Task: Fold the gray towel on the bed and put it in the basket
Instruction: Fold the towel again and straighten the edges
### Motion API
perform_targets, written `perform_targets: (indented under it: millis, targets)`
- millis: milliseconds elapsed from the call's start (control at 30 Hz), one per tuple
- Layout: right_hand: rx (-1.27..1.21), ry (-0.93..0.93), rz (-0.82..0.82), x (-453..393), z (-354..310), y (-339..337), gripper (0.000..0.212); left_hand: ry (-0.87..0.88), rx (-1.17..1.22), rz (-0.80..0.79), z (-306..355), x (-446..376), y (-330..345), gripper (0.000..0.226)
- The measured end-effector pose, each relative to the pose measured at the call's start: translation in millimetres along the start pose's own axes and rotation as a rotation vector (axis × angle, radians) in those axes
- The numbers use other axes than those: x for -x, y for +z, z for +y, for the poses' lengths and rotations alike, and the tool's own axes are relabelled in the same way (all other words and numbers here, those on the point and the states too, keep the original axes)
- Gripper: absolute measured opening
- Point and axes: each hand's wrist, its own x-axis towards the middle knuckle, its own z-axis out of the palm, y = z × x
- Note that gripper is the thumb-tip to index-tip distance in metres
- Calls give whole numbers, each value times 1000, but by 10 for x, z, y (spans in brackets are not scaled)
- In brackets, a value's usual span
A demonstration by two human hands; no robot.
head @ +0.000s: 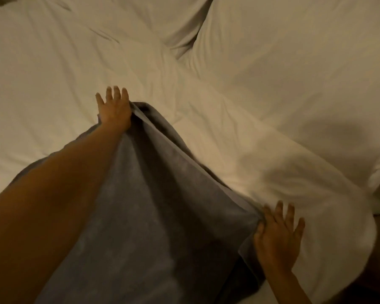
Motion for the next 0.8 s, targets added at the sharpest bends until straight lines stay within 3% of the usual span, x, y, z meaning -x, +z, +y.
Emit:
perform_targets:
  millis: [167, 233, 300, 467, 567, 800]
  targets:
    - [31, -20, 53, -211, -13, 6, 46, 69, -95, 81, 269, -419, -298, 65]
    - [28, -35, 13, -239, -5, 90, 37, 97, -138, 59, 357, -461, -248, 62]
    - [9, 9, -66, -239, -12, 175, 45, 100, -159, 10, 455, -400, -79, 61]
    - [52, -3, -36, -147, -189, 269, 60, 139, -50, -21, 736, -11, 438, 63]
    - [52, -116, -68, -38, -343, 323, 61, 168, 69, -50, 812, 290, 689, 62]
    - [58, -134, -165, -31, -114, 608, 59, 187, 224, -192, 629, 494, 1090, 70]
